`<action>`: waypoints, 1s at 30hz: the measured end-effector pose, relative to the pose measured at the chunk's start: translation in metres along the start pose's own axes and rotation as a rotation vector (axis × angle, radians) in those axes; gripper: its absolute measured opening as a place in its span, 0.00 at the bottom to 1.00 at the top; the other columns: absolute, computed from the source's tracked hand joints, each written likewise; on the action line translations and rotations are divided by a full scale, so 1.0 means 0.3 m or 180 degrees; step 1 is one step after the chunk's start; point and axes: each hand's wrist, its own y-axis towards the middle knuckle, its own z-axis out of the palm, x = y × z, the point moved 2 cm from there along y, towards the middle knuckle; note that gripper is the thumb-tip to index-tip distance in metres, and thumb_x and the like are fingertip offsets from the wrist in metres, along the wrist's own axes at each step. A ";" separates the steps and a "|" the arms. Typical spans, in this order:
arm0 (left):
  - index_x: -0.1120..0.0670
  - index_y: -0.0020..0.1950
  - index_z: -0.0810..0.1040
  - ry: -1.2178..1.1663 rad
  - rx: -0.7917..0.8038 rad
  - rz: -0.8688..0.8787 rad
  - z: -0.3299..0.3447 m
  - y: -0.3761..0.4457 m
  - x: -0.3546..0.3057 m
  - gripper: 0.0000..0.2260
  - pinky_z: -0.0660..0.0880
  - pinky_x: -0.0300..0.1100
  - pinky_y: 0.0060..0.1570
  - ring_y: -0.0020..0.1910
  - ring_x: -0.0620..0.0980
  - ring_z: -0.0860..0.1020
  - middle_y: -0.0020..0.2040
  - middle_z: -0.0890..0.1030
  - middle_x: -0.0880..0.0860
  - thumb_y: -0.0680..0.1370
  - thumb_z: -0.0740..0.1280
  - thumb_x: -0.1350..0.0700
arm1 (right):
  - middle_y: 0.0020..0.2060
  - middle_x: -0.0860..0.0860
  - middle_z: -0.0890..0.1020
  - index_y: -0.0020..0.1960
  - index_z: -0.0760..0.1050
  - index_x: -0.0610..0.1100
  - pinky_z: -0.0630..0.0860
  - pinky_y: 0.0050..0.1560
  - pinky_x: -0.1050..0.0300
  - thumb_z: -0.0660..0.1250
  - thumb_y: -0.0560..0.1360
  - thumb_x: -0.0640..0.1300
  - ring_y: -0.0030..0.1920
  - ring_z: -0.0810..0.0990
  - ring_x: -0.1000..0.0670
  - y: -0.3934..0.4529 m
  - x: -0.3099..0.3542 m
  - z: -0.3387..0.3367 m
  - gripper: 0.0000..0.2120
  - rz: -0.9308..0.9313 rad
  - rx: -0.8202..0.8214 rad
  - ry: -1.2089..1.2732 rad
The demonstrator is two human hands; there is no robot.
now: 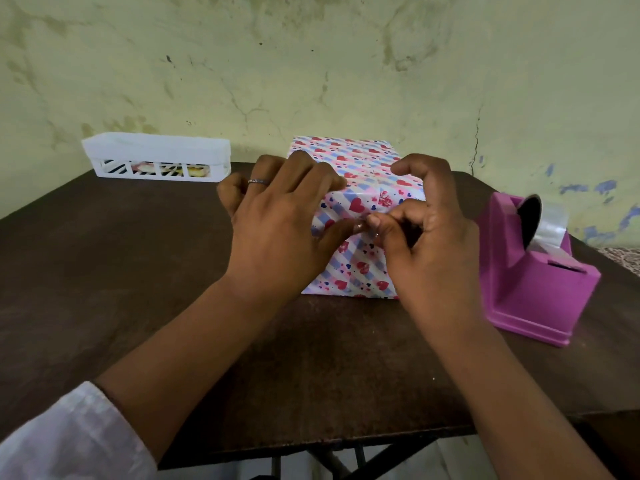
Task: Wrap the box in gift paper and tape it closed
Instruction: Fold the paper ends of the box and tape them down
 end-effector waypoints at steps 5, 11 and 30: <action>0.53 0.50 0.78 0.0069 0.0017 0.0023 -0.011 0.001 0.000 0.17 0.71 0.57 0.47 0.51 0.57 0.75 0.49 0.78 0.53 0.69 0.70 0.43 | 0.28 0.53 0.78 0.60 0.67 0.42 0.65 0.29 0.72 0.69 0.74 0.39 0.27 0.74 0.59 0.002 0.018 0.023 0.18 0.0217 -0.0313 -0.0156; 0.53 0.50 0.78 0.0040 0.0054 0.0085 -0.040 0.002 -0.003 0.18 0.65 0.52 0.49 0.51 0.54 0.73 0.47 0.77 0.51 0.70 0.66 0.41 | 0.28 0.52 0.76 0.59 0.65 0.45 0.58 0.26 0.65 0.69 0.74 0.48 0.26 0.71 0.51 0.013 0.034 0.022 0.19 0.0437 -0.0273 -0.0825; 0.54 0.47 0.76 0.0194 -0.0095 -0.0110 -0.002 0.010 -0.016 0.18 0.66 0.55 0.48 0.50 0.55 0.73 0.46 0.76 0.53 0.74 0.64 0.39 | 0.35 0.50 0.77 0.64 0.63 0.48 0.63 0.27 0.62 0.65 0.72 0.62 0.33 0.76 0.47 0.023 -0.008 -0.047 0.28 0.0403 0.0320 -0.1631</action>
